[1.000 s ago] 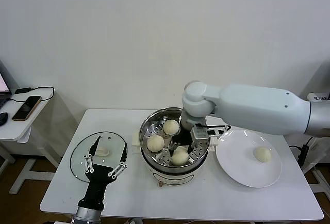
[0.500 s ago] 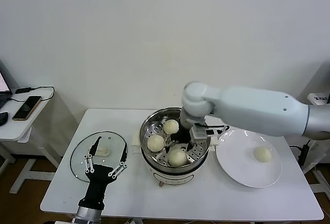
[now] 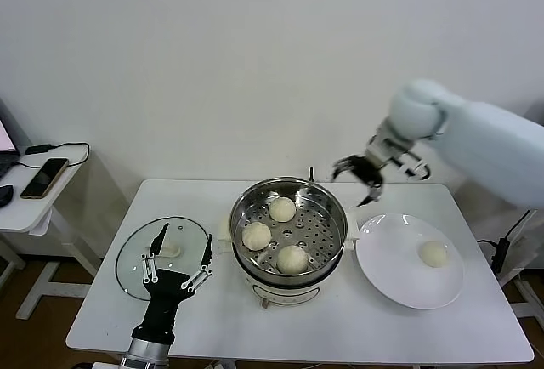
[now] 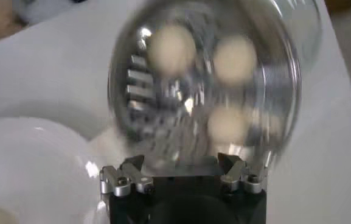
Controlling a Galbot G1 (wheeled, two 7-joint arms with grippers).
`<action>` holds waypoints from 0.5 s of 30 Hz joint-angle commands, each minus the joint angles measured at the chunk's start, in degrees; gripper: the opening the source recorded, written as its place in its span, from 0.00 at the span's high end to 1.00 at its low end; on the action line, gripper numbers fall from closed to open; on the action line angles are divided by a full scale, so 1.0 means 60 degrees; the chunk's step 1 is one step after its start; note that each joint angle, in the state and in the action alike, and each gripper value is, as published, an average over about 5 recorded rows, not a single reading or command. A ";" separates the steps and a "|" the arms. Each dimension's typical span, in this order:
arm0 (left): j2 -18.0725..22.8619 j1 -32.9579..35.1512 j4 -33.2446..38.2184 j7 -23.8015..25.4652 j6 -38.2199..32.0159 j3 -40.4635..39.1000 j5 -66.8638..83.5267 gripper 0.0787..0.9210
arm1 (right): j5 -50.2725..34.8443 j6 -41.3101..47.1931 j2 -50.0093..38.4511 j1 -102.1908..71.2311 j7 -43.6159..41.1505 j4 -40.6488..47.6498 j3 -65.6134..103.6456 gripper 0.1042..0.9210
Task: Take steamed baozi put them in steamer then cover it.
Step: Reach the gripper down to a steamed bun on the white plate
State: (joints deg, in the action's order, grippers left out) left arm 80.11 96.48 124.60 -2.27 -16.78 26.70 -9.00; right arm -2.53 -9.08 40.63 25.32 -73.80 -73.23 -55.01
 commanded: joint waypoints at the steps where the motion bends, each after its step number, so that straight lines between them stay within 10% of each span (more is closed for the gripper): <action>1: -0.0023 0.0002 0.0007 0.0014 0.0020 0.0007 -0.0007 0.12 | 0.0205 0.1513 -0.1298 -0.1676 -0.0584 0.3437 0.1842 0.12; 15: -0.0039 0.0082 0.0026 0.0006 0.0102 0.0035 -0.0020 0.12 | 0.2016 0.0365 -0.1163 -0.4842 -0.0361 0.4544 0.3692 0.12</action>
State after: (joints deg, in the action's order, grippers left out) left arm 79.87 96.96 124.70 -2.25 -16.32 26.91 -9.10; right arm 5.28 -6.54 35.36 6.42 -75.47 -52.71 -39.60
